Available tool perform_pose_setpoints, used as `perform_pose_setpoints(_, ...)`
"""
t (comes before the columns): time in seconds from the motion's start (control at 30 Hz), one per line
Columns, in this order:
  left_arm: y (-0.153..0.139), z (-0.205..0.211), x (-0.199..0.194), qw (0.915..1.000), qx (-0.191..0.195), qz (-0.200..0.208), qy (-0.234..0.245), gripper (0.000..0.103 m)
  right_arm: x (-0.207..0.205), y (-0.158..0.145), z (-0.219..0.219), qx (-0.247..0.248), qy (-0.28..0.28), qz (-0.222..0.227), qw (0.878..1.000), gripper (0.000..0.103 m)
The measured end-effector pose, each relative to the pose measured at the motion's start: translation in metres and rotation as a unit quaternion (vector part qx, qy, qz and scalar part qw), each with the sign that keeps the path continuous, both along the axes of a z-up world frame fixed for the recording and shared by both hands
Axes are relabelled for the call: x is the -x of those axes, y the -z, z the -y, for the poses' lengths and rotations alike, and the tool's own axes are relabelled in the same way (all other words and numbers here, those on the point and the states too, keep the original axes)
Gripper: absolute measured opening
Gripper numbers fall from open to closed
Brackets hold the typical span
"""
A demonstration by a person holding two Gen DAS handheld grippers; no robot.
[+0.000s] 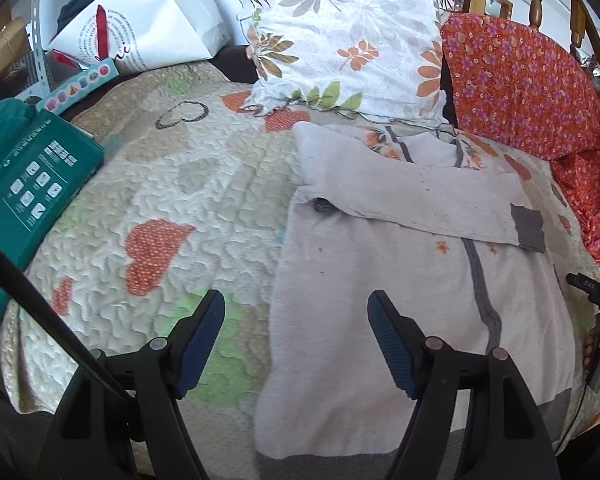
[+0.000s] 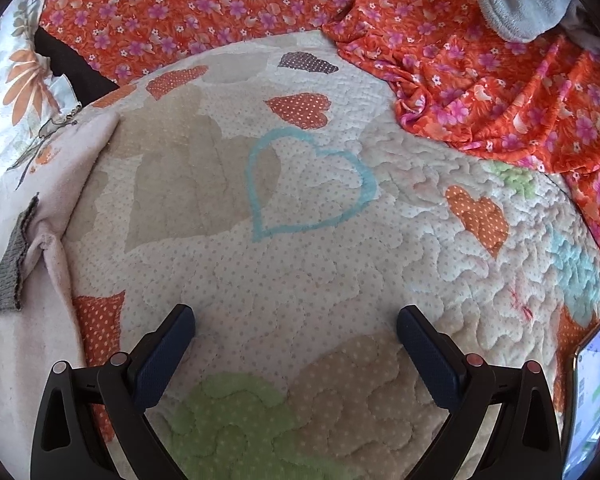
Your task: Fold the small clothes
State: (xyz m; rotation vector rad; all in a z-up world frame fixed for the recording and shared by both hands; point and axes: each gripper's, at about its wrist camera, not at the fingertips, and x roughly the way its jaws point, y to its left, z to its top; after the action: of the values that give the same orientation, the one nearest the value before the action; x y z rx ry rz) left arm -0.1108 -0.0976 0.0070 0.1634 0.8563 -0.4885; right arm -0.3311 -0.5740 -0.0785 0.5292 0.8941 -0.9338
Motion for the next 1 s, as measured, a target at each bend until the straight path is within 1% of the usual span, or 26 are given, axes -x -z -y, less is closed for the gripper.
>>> perform_pose_setpoints(0.13, -0.001, -0.004, -0.004, 0.9999, 0.001, 0.002, -0.011, 0.073, 0.007, -0.014, -0.010, -0.011, -0.008, 0.033, 0.999, 0.101)
perform_pose_setpoints(0.27, 0.004, -0.007, -0.006, 0.9998, 0.002, 0.000, -0.020, 0.073, 0.007, -0.027, -0.020, -0.007, -0.015, 0.031, 0.999, 0.095)
perform_pose_setpoints(0.4, 0.013, -0.009, -0.007, 0.9997, -0.004, -0.004, -0.025, 0.073, 0.003, -0.043, -0.039, 0.016, -0.039, 0.041, 0.998, 0.092)
perform_pose_setpoints(0.5, 0.019, -0.011, -0.008, 0.9996, -0.006, -0.008, -0.028, 0.073, -0.007, -0.055, -0.062, 0.061, -0.073, 0.038, 0.995, 0.091)
perform_pose_setpoints(0.57, 0.022, -0.013, -0.010, 0.9994, -0.006, -0.011, -0.031, 0.073, -0.013, -0.058, -0.074, 0.076, -0.099, 0.039, 0.991, 0.091)
perform_pose_setpoints(0.67, 0.027, -0.019, -0.013, 0.9992, -0.006, -0.016, -0.038, 0.073, -0.022, -0.052, -0.084, 0.056, -0.129, 0.039, 0.989, 0.090)
perform_pose_setpoints(0.73, 0.030, -0.024, -0.015, 0.9988, -0.004, -0.022, -0.044, 0.073, -0.026, -0.050, -0.088, 0.048, -0.141, 0.036, 0.988, 0.088)
perform_pose_setpoints(0.8, 0.034, -0.029, -0.018, 0.9981, 0.001, -0.033, -0.052, 0.073, -0.028, -0.050, -0.091, 0.048, -0.147, 0.031, 0.987, 0.088)
perform_pose_setpoints(1.0, 0.048, -0.035, -0.024, 0.9955, 0.010, -0.071, -0.063, 0.073, -0.024, -0.053, -0.096, 0.038, -0.163, 0.039, 0.985, 0.088)
